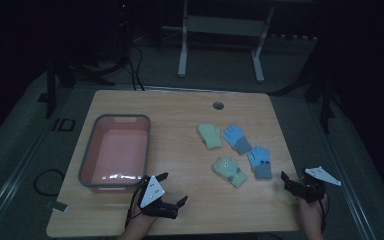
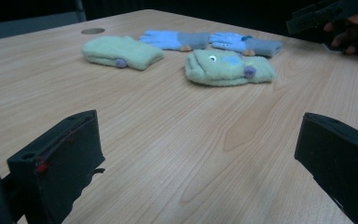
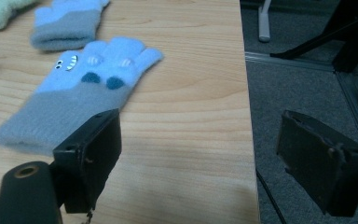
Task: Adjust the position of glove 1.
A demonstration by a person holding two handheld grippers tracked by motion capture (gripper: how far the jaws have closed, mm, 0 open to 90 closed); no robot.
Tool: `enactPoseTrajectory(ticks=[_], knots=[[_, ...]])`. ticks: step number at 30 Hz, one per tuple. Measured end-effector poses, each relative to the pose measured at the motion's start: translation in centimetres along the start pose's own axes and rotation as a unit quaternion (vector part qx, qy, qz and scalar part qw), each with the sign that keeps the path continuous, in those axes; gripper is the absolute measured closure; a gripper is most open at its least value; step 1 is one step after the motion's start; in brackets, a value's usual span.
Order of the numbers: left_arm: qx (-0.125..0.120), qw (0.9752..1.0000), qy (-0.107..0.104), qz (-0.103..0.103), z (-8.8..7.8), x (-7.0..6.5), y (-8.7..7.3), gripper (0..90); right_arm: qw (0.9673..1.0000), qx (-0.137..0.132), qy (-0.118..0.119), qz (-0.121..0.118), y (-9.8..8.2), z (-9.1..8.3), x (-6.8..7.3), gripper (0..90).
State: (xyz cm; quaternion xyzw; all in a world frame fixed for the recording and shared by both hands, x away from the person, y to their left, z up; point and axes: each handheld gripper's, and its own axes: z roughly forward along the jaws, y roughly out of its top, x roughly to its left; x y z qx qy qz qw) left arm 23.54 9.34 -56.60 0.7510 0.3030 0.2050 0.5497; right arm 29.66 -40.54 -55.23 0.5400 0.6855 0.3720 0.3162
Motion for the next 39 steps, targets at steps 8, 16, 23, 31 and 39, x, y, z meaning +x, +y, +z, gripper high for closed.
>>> enactPoseTrajectory(ticks=[8,16,23,31,39], knots=[[0.005,1.0000,-0.001,-0.005,0.2,0.0,0.1,0.8,1.0000,0.007,-0.006,-0.002,0.0,0.0,0.0,13.6],[0.005,1.0000,-0.001,-0.006,0.2,0.1,0.1,0.8,0.9980,0.048,0.032,0.025,0.8,0.3,-0.6,11.7],[0.004,1.0000,-0.002,0.006,0.2,-0.2,0.1,0.8,0.9985,0.054,0.009,-0.006,2.6,-0.3,-0.4,11.1],[0.004,1.0000,-0.002,0.008,0.2,-0.2,0.1,0.8,0.9952,0.096,0.014,-0.010,5.2,-0.3,0.1,15.0],[0.003,1.0000,-0.002,0.009,0.2,-0.2,0.1,0.8,0.9988,0.045,0.020,0.005,7.8,-1.0,1.5,11.5]])
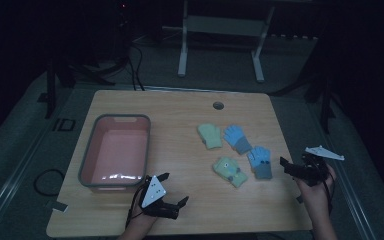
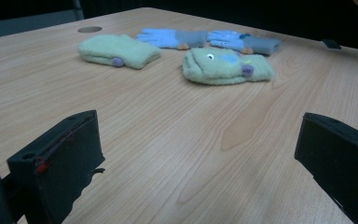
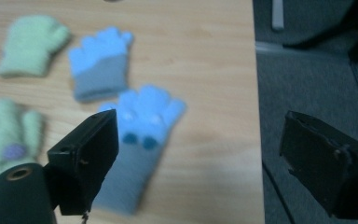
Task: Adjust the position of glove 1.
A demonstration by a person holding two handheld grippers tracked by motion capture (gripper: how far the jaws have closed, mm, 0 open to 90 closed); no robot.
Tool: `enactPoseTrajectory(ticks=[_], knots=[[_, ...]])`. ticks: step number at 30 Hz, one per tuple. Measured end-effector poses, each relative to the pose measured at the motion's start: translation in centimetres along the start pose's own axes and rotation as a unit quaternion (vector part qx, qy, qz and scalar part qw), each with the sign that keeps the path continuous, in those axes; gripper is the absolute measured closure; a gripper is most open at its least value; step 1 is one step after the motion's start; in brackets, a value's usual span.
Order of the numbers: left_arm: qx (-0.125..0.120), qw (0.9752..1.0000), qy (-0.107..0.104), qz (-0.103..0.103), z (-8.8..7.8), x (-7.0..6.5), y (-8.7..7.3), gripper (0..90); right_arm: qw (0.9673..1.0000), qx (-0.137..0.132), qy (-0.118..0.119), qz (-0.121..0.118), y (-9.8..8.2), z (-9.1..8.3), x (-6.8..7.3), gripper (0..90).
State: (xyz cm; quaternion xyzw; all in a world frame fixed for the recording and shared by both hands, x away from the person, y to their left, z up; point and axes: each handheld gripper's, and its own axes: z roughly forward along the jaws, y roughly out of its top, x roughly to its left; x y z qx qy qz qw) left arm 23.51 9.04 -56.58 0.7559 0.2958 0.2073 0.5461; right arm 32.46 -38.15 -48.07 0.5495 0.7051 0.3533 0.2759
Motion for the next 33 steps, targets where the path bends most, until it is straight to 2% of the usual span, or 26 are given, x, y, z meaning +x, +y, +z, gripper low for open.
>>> enactPoseTrajectory(ticks=[1,4,10,12,14,15,23,24,27,30,31,33], knots=[[0.000,1.0000,0.000,0.001,0.0,0.0,0.0,0.8,0.9999,-0.005,-0.007,-0.007,0.4,-0.1,0.2,11.5],[0.001,1.0000,-0.001,0.002,0.0,0.0,0.0,0.8,0.9995,-0.024,-0.005,-0.022,1.7,-0.5,0.9,11.5],[0.002,1.0000,0.000,0.004,0.0,-0.1,0.0,0.8,0.9984,-0.043,0.015,-0.034,4.3,-0.6,2.3,11.5],[0.001,1.0000,-0.001,0.005,0.0,-0.1,0.0,0.8,0.9980,-0.037,0.027,-0.044,5.0,-0.4,2.8,11.5],[0.001,1.0000,0.000,0.005,0.0,-0.1,0.0,0.8,0.9979,-0.035,0.024,-0.049,5.3,-0.2,3.0,11.5],[0.002,1.0000,-0.001,0.004,0.0,-0.1,0.0,0.8,0.9976,-0.030,0.031,-0.054,6.1,0.1,3.7,11.5],[0.001,1.0000,-0.002,0.004,0.0,-0.1,0.0,0.8,0.9956,-0.033,0.055,-0.069,7.9,1.0,5.8,13.5],[0.001,1.0000,-0.002,0.005,0.0,-0.1,0.0,0.8,0.9950,-0.032,0.060,-0.074,8.4,1.3,6.4,13.9],[0.001,1.0000,-0.002,0.005,0.0,-0.1,0.0,0.8,0.9944,-0.031,0.060,-0.082,8.9,1.5,7.2,14.8],[0.001,1.0000,-0.004,0.004,0.0,-0.1,0.0,0.8,0.9936,-0.021,0.072,-0.085,9.8,2.3,8.5,16.0],[0.001,1.0000,-0.004,0.004,0.0,-0.1,0.0,0.8,0.9936,-0.021,0.072,-0.085,9.8,2.3,8.5,16.0],[0.001,1.0000,-0.005,0.004,0.0,-0.1,0.0,0.8,0.9931,-0.021,0.080,-0.083,10.1,2.6,9.2,20.7]])
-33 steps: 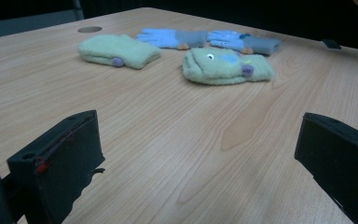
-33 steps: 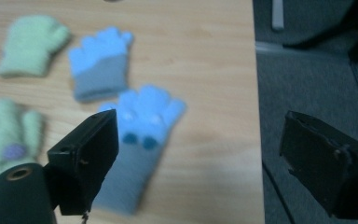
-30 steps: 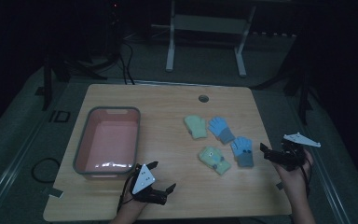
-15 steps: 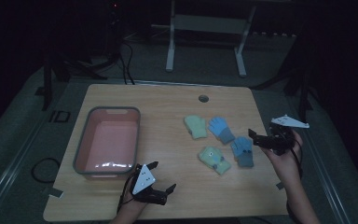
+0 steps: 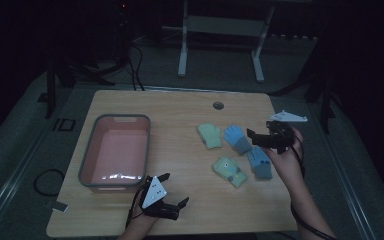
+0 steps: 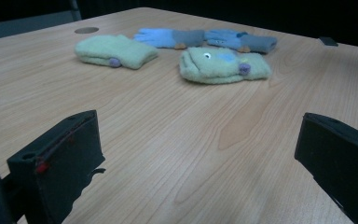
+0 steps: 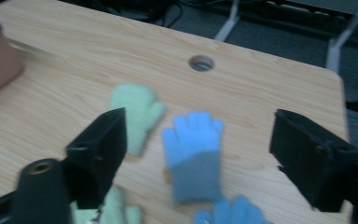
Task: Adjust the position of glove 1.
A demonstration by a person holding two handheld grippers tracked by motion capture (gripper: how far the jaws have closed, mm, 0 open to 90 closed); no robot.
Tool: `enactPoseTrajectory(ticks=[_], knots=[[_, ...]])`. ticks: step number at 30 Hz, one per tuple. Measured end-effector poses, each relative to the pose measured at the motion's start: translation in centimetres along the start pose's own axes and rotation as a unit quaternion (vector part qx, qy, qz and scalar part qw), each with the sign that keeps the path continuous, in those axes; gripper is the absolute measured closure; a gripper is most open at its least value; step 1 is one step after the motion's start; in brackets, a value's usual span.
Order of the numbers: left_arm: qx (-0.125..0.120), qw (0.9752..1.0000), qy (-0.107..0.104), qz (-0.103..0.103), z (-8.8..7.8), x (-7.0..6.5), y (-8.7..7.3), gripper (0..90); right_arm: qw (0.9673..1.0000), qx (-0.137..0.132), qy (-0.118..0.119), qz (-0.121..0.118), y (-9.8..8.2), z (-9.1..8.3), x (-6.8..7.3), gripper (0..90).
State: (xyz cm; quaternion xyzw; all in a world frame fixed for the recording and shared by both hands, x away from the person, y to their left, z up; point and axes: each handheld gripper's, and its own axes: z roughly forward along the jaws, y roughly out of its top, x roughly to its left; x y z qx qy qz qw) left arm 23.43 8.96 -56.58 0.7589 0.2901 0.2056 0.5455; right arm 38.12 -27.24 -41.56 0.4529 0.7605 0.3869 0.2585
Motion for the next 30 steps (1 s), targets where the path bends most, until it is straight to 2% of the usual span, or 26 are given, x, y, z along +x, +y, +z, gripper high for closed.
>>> enactPoseTrajectory(ticks=[7,8,9,10,11,12,15,17,18,22,24,30], knots=[[-0.001,1.0000,-0.001,-0.001,0.0,0.0,0.0,0.8,0.9998,0.000,0.013,-0.011,0.9,2.0,2.2,21.5],[-0.001,1.0000,-0.002,0.000,0.0,0.0,0.0,0.8,0.9996,0.002,0.021,-0.018,1.0,2.6,2.7,23.5],[-0.001,1.0000,-0.002,0.000,0.0,0.0,0.0,0.8,0.9996,0.002,0.021,-0.018,1.0,2.6,2.7,23.5],[-0.001,1.0000,-0.003,-0.001,0.0,0.0,0.0,0.8,0.9994,0.007,0.022,-0.025,1.1,3.2,3.2,30.0],[0.000,1.0000,-0.003,-0.001,0.0,0.0,0.0,0.8,0.9994,0.007,0.022,-0.025,1.1,3.2,3.2,30.0],[0.000,1.0000,-0.003,0.000,0.0,0.0,0.0,0.8,0.9990,0.012,0.034,-0.027,1.3,3.8,3.6,33.9],[-0.001,1.0000,-0.002,0.000,0.0,0.0,0.0,0.8,0.9984,0.017,0.045,-0.030,1.4,4.4,4.1,39.1],[-0.001,1.0000,-0.002,0.001,0.0,0.0,0.0,0.8,0.9981,0.018,0.048,-0.033,1.5,4.7,4.3,39.7],[-0.001,1.0000,-0.002,0.001,0.0,-0.1,0.0,0.8,0.9973,0.028,0.054,-0.042,1.6,5.6,5.0,41.9],[-0.001,1.0000,-0.004,0.000,0.0,0.0,0.0,0.8,0.9966,0.036,0.062,-0.041,1.7,6.4,5.4,44.3],[-0.001,1.0000,-0.005,0.000,-0.1,0.0,0.0,0.8,0.9955,0.050,0.071,-0.037,1.6,7.9,6.0,47.4],[-0.002,1.0000,-0.007,-0.002,-0.1,0.1,0.0,0.8,0.9943,0.069,0.071,-0.040,1.1,10.7,6.4,52.0]])
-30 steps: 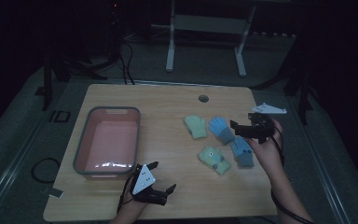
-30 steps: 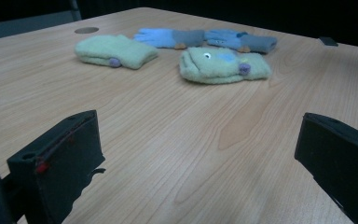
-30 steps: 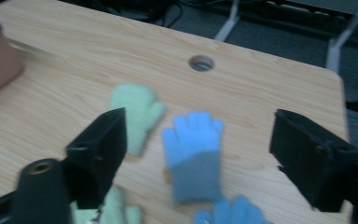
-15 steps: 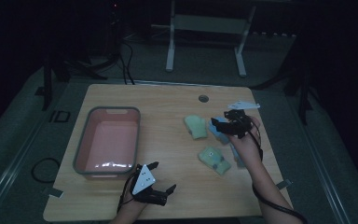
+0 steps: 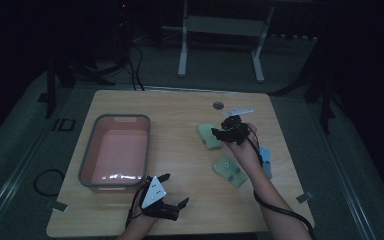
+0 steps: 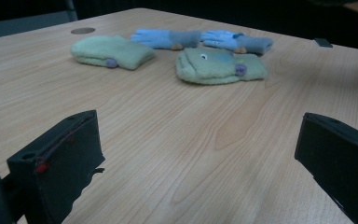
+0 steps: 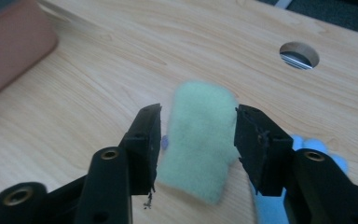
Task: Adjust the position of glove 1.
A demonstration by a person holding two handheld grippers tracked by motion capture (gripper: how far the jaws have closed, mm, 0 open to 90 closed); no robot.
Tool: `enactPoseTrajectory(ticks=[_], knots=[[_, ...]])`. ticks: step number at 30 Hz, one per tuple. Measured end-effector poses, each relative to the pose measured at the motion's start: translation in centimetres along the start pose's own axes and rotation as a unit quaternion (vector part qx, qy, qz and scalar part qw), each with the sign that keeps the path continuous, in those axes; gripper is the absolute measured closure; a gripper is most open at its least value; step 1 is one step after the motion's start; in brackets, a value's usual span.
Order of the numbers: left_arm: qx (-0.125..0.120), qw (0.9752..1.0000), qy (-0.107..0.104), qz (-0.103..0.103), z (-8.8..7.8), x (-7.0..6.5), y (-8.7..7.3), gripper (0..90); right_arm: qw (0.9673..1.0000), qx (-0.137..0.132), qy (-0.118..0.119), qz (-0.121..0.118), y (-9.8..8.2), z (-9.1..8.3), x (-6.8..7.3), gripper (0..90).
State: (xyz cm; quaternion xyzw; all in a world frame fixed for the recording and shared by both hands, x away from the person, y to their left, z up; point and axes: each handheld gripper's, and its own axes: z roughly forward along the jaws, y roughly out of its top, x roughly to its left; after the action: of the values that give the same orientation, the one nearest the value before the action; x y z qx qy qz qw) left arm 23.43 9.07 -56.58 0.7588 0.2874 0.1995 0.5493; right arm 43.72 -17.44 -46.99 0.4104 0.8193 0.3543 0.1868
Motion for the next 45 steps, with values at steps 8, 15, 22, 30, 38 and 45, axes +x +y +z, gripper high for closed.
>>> enactPoseTrajectory(ticks=[8,15,22,30,38,45], knots=[[-0.001,1.0000,0.000,-0.001,0.0,0.0,0.0,0.8,0.9995,0.030,-0.007,-0.006,-0.1,3.3,-0.6,59.5],[-0.002,1.0000,0.000,-0.001,0.0,0.0,0.0,0.8,0.9979,0.047,-0.026,-0.036,-0.1,5.8,-0.6,58.8],[-0.002,1.0000,-0.001,-0.003,-0.1,0.0,0.0,0.8,0.9961,0.072,-0.021,-0.047,-0.7,8.1,-1.0,59.4],[0.000,1.0000,0.004,-0.002,-0.1,0.0,0.0,0.8,0.9980,0.060,-0.007,-0.018,-1.8,8.8,-1.5,63.2],[0.001,1.0000,0.006,-0.004,0.0,0.1,0.0,0.8,0.9974,0.064,-0.032,-0.009,-1.7,8.8,-0.4,84.3],[-0.002,0.9999,0.008,-0.006,-0.1,0.1,0.0,0.8,0.9980,0.036,-0.032,0.042,-0.2,5.3,1.4,85.9]])
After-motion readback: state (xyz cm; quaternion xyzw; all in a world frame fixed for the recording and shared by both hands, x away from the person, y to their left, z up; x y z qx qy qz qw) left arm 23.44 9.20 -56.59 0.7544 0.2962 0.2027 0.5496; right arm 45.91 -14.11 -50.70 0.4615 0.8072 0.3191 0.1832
